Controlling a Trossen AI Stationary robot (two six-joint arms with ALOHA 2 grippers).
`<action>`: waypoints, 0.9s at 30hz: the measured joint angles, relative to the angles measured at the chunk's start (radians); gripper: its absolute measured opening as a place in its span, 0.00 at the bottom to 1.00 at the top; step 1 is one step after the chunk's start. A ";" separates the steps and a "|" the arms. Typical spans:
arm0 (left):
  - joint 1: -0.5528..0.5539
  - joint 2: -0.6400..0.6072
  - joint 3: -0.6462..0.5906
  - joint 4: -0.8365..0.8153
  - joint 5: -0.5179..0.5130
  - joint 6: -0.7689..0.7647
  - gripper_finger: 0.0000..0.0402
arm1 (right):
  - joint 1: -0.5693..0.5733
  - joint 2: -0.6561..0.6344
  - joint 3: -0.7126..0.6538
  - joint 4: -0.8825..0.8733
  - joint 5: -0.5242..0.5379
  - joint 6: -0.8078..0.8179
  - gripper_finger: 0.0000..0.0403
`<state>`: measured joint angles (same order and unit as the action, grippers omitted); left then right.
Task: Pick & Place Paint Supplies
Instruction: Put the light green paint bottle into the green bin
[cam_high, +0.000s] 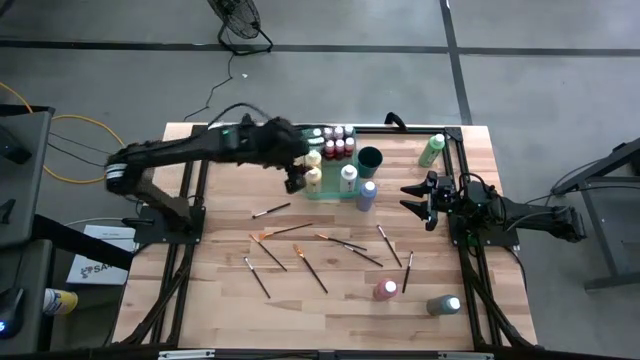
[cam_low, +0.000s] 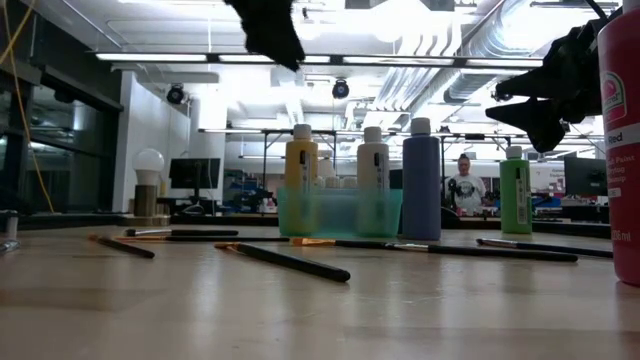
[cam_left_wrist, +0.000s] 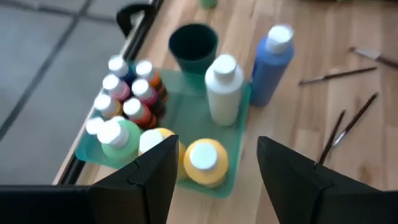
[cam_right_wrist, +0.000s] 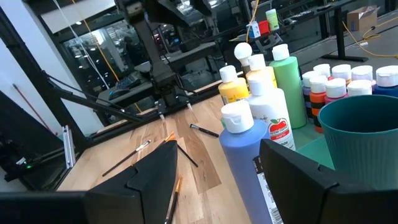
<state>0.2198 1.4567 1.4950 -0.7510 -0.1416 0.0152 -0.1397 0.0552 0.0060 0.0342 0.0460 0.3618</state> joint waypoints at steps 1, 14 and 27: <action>-0.005 -0.046 -0.054 0.036 0.000 0.004 0.53 | 0.000 0.000 0.000 0.000 0.000 0.000 0.55; -0.051 -0.581 -0.504 0.269 0.060 -0.039 0.53 | 0.000 0.000 0.000 0.000 0.001 0.000 0.55; -0.051 -0.989 -0.768 0.274 0.064 -0.107 0.53 | 0.000 0.000 0.000 0.000 0.000 0.000 0.55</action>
<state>0.1692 0.4672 0.7271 -0.4769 -0.0776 -0.0917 -0.1396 0.0555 0.0059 0.0341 0.0463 0.3618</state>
